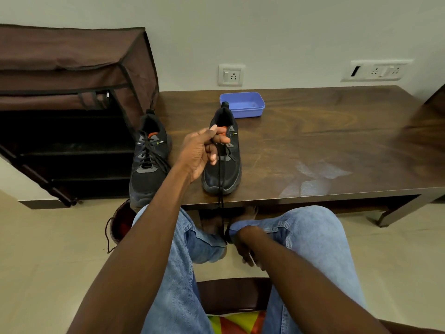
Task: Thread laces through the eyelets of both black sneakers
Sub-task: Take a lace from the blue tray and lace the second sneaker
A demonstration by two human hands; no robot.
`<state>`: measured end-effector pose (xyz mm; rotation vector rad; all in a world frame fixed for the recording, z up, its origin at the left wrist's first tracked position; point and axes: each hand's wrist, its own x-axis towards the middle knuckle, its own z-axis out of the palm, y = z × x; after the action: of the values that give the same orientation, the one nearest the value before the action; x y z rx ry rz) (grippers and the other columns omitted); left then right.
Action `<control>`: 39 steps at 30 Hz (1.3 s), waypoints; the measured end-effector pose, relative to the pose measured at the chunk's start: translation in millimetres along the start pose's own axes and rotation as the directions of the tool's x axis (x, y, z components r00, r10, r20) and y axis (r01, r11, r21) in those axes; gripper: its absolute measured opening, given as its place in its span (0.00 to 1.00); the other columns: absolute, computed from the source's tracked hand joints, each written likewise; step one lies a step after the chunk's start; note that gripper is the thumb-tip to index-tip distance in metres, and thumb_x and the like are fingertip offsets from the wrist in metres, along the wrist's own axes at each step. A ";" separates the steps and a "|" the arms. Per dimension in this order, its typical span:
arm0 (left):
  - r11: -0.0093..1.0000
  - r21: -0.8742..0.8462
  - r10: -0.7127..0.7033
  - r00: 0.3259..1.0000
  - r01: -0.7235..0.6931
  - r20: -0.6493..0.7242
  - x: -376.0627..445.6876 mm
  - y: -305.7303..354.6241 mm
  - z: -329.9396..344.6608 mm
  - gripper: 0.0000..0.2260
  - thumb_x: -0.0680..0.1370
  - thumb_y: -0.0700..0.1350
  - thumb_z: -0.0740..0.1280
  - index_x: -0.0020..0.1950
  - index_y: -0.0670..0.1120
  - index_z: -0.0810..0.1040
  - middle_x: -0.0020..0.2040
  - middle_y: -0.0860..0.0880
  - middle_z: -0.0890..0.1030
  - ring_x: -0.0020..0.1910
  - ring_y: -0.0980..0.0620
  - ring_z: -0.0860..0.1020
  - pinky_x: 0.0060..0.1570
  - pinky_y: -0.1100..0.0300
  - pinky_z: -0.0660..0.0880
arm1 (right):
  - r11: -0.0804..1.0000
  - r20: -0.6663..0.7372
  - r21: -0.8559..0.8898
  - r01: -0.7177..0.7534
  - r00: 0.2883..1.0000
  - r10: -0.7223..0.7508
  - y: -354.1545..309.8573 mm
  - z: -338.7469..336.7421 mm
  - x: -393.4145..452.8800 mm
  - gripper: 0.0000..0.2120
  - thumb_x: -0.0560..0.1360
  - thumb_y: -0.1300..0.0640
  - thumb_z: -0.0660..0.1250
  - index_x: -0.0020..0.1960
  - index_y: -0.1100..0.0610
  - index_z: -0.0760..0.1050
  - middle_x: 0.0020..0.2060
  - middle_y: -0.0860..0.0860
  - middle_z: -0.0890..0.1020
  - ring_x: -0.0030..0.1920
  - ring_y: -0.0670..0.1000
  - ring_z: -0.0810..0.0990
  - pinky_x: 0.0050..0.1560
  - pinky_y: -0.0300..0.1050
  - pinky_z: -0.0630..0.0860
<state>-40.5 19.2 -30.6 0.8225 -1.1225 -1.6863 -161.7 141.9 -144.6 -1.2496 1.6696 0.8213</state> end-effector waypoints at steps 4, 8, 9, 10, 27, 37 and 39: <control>0.983 0.136 -0.129 0.990 0.120 0.053 -2.1 0.6 -3.9 0.12 0.82 0.45 0.64 0.57 0.37 0.79 0.43 0.43 0.85 0.22 0.56 0.72 0.21 0.64 0.70 | 0.971 -0.237 0.125 0.203 0.957 -0.170 -10.1 -7.3 18.7 0.16 0.78 0.61 0.68 0.65 0.62 0.76 0.57 0.59 0.83 0.55 0.58 0.84 0.55 0.52 0.81; 0.933 0.280 -0.267 0.956 0.225 0.123 -7.2 -0.8 -1.0 0.10 0.83 0.43 0.63 0.55 0.37 0.80 0.44 0.43 0.85 0.26 0.56 0.74 0.25 0.64 0.73 | 0.868 -0.348 0.386 0.314 0.920 -0.178 -16.5 -18.0 21.8 0.11 0.73 0.51 0.75 0.49 0.57 0.81 0.41 0.56 0.85 0.37 0.53 0.82 0.38 0.47 0.80; 0.927 0.287 -0.291 0.945 0.241 0.146 -8.0 0.0 -0.4 0.10 0.83 0.43 0.63 0.54 0.37 0.79 0.44 0.42 0.85 0.26 0.56 0.75 0.26 0.64 0.73 | 0.855 -0.319 0.410 0.316 0.929 -0.191 -16.7 -17.6 20.5 0.12 0.73 0.51 0.75 0.49 0.59 0.81 0.42 0.58 0.85 0.38 0.55 0.82 0.41 0.50 0.82; 0.921 0.291 -0.317 0.931 0.258 0.180 -8.6 0.8 -0.1 0.10 0.83 0.42 0.62 0.54 0.36 0.79 0.45 0.41 0.85 0.27 0.55 0.76 0.26 0.64 0.74 | 0.844 -0.305 0.424 0.328 0.929 -0.208 -15.2 -16.1 21.7 0.13 0.74 0.52 0.75 0.52 0.60 0.81 0.42 0.59 0.85 0.39 0.56 0.82 0.43 0.51 0.82; 0.966 0.074 -0.255 0.963 0.249 0.088 -4.2 3.7 -6.3 0.11 0.85 0.42 0.56 0.52 0.40 0.77 0.48 0.43 0.86 0.24 0.58 0.76 0.23 0.67 0.72 | 0.135 -0.669 0.659 0.740 0.659 -0.344 23.8 -56.2 -57.2 0.04 0.78 0.61 0.68 0.45 0.56 0.80 0.41 0.49 0.83 0.40 0.45 0.76 0.43 0.37 0.71; 0.967 0.057 -0.251 0.967 0.249 0.032 -0.6 4.8 -5.3 0.10 0.85 0.44 0.58 0.54 0.41 0.77 0.48 0.45 0.86 0.21 0.59 0.68 0.20 0.67 0.65 | -0.270 -0.747 0.659 0.701 0.569 -0.344 16.6 -59.3 -71.4 0.08 0.82 0.62 0.61 0.45 0.58 0.75 0.39 0.54 0.84 0.41 0.50 0.83 0.47 0.43 0.79; 0.970 0.040 -0.231 0.960 0.240 -0.157 4.2 1.6 -10.0 0.10 0.85 0.44 0.58 0.51 0.43 0.76 0.37 0.49 0.85 0.21 0.60 0.69 0.21 0.67 0.65 | -0.437 -0.723 0.691 0.576 0.550 -0.419 26.4 -61.0 -76.3 0.07 0.83 0.63 0.59 0.48 0.59 0.73 0.33 0.52 0.80 0.30 0.48 0.79 0.40 0.43 0.81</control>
<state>-32.7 11.8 -32.8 1.1394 -1.0043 -1.7571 -193.5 125.1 -50.0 -0.6516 0.8331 -1.1832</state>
